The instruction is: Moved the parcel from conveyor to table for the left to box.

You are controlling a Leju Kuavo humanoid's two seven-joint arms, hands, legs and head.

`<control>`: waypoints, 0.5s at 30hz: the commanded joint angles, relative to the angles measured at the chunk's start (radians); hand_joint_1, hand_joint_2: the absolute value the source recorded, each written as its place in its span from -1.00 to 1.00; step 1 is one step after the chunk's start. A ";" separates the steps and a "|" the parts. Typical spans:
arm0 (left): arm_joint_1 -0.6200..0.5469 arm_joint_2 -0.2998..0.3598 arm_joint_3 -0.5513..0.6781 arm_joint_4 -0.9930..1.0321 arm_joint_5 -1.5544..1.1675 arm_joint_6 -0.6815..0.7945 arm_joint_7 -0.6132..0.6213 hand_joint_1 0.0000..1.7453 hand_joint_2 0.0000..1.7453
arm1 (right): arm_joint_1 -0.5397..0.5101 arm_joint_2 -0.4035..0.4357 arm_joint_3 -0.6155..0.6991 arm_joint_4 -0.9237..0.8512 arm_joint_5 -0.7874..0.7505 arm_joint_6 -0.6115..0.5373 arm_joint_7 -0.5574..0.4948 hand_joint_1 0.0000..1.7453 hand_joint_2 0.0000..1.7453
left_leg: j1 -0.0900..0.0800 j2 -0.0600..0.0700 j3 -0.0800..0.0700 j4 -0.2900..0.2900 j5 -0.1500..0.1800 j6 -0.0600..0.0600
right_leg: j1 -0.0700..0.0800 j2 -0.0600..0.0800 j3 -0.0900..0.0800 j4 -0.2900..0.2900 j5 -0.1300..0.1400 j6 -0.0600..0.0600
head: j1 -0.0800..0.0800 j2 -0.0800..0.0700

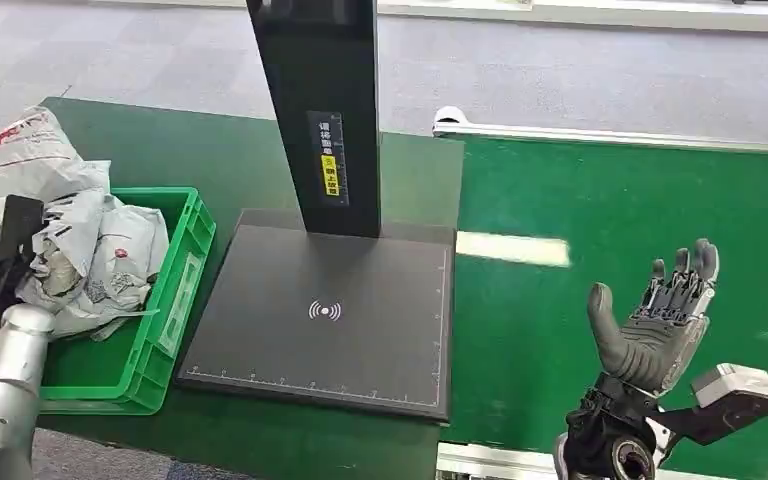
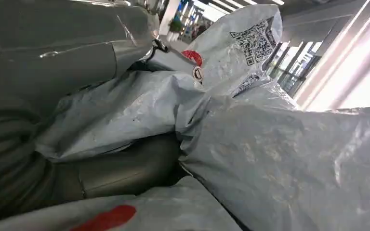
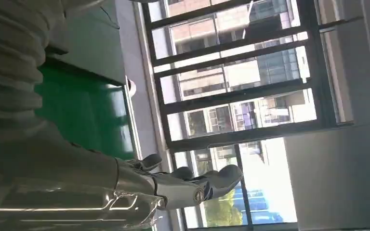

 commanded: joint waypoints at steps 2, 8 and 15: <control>0.005 0.000 0.066 0.076 -0.038 0.004 0.025 1.00 1.00 | -0.011 -0.028 0.011 0.061 -0.006 -0.011 0.004 -1.00 1.00 | 0.000 0.000 0.001 -0.004 0.002 0.001 | 0.000 0.001 0.001 -0.004 0.002 0.000 | 0.000 0.000; 0.005 0.000 0.066 0.076 -0.038 0.004 0.025 1.00 1.00 | -0.011 -0.028 0.011 0.061 -0.006 -0.011 0.004 -1.00 1.00 | 0.000 0.000 0.001 -0.002 0.001 0.001 | 0.000 0.001 0.001 -0.002 0.001 0.000 | 0.000 0.000; 0.005 0.000 0.066 0.076 -0.038 0.004 0.025 1.00 1.00 | -0.011 -0.028 0.011 0.061 -0.006 -0.011 0.004 -1.00 1.00 | 0.000 0.000 0.001 -0.002 0.001 0.001 | 0.000 0.001 0.001 -0.002 0.001 0.000 | 0.000 0.000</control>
